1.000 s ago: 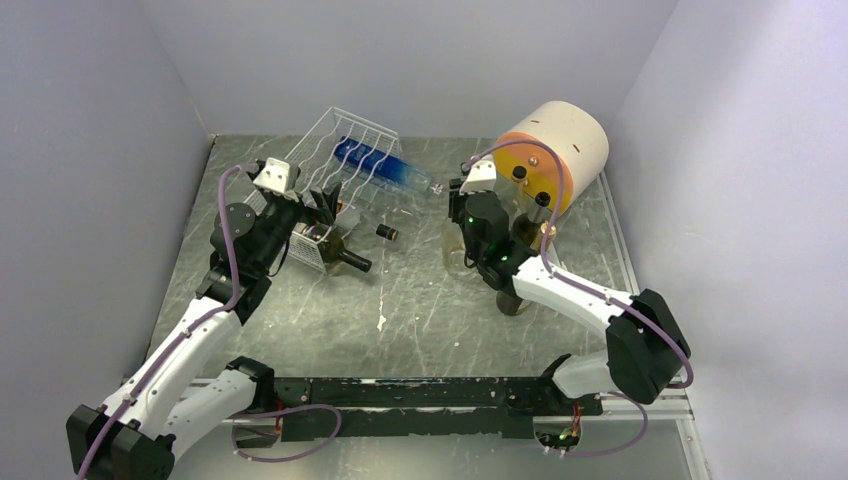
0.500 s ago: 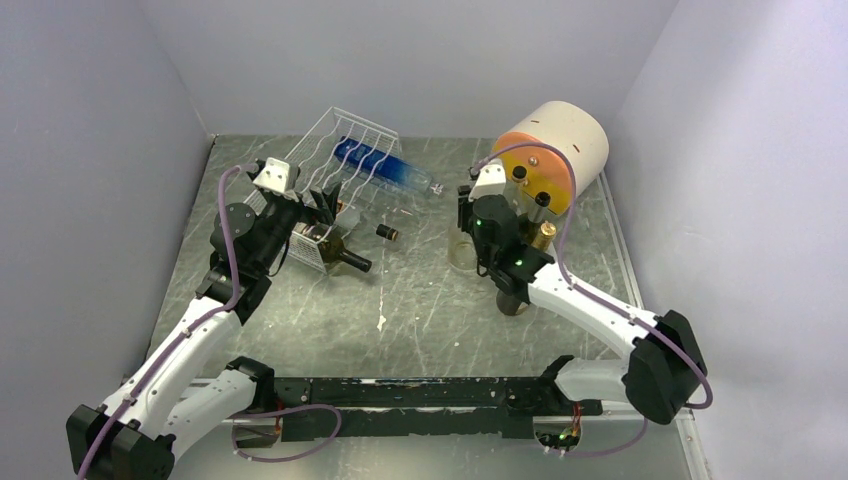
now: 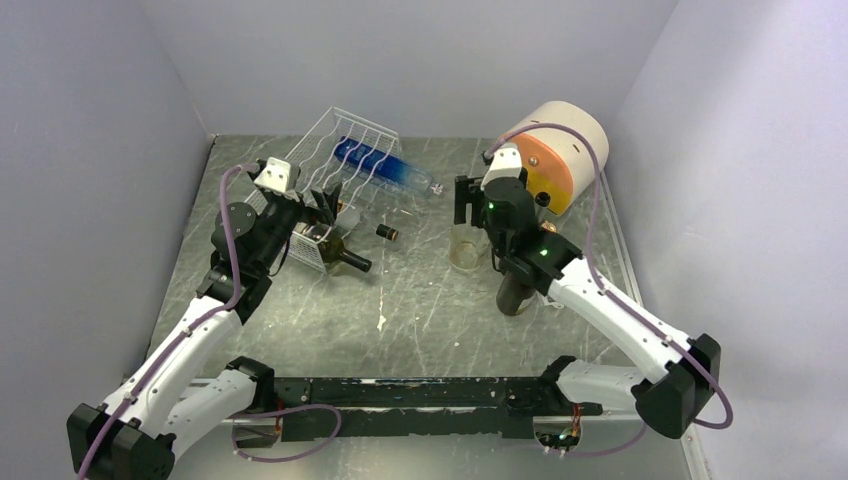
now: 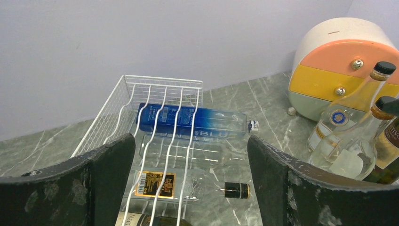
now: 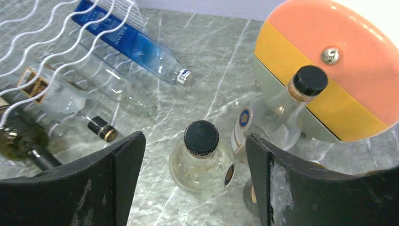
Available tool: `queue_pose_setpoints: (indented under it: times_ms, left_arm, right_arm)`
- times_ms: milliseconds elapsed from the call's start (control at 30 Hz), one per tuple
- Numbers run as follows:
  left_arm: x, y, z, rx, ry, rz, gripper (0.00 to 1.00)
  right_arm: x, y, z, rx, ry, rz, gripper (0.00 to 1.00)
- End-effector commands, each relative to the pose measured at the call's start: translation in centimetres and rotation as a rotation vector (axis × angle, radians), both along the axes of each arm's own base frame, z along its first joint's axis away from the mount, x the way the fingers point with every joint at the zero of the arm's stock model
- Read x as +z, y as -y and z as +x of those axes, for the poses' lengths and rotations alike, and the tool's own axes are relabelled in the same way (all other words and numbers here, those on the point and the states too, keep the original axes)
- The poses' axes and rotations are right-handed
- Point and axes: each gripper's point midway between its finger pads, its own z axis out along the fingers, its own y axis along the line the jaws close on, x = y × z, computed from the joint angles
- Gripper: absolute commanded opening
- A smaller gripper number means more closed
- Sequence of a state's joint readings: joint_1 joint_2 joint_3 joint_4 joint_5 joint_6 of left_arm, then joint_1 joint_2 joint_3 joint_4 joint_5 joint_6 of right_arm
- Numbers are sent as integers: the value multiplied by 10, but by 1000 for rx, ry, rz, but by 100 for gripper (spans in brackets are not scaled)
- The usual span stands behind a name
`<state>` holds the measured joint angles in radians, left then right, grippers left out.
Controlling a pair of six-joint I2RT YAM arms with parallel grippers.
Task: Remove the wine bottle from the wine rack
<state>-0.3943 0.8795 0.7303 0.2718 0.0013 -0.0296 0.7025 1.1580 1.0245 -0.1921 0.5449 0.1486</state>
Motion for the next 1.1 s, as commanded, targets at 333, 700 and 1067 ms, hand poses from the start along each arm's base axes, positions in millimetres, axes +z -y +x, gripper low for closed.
queue_pose_setpoints:
  times_ms: [333,700,1067]
  left_arm:
    - [47,-48,-18,207,121,-76,95]
    - [51,-107,-29,500,143,-148,96]
    - [49,-104,-25,483,137,-137,95]
  right_arm:
    - [58,-65,-71,313,-92,-33,91]
    - [-11,-194,-73,599,-181,-73,93]
    - [-110,-266,-46,729,-268,-144,94]
